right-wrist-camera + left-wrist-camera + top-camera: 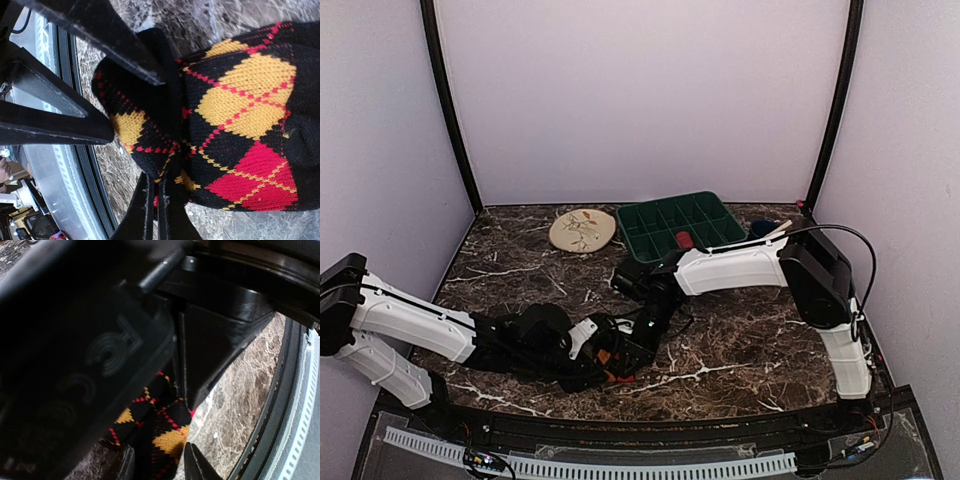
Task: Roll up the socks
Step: Roll the sock at the center of the board.
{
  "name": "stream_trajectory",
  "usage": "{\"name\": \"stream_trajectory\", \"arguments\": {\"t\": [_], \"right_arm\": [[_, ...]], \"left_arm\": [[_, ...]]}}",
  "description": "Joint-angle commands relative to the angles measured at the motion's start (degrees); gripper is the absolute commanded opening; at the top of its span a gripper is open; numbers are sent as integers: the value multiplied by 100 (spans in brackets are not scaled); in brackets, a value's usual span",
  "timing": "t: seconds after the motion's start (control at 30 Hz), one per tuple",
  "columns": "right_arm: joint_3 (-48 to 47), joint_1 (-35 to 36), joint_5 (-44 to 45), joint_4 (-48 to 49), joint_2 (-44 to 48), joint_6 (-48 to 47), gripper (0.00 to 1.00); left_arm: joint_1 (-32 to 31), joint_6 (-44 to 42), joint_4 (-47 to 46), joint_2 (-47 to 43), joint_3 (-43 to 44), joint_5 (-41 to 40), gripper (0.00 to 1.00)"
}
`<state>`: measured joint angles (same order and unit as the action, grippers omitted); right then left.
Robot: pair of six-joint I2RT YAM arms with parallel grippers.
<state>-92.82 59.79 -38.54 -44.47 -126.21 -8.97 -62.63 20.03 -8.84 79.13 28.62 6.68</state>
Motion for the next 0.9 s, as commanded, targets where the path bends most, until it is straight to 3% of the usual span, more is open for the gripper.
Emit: {"name": "stream_trajectory", "arguments": {"t": [0.0,0.4,0.73,0.87], "right_arm": [[-135,-55,-261,-23,-58,-87,0],[-202,-147,-454,-19,-135,-77,0],[-162,-186,-511,101,-118,19,0],[18,-221,-515,278,-17,115,0]], "left_arm": [[-54,-93,339,209,217,-226,36],[-125,-277,366,532,324,-66,35],[-135,-430,343,810,421,543,0],[-135,-353,313,711,353,631,0]]}}
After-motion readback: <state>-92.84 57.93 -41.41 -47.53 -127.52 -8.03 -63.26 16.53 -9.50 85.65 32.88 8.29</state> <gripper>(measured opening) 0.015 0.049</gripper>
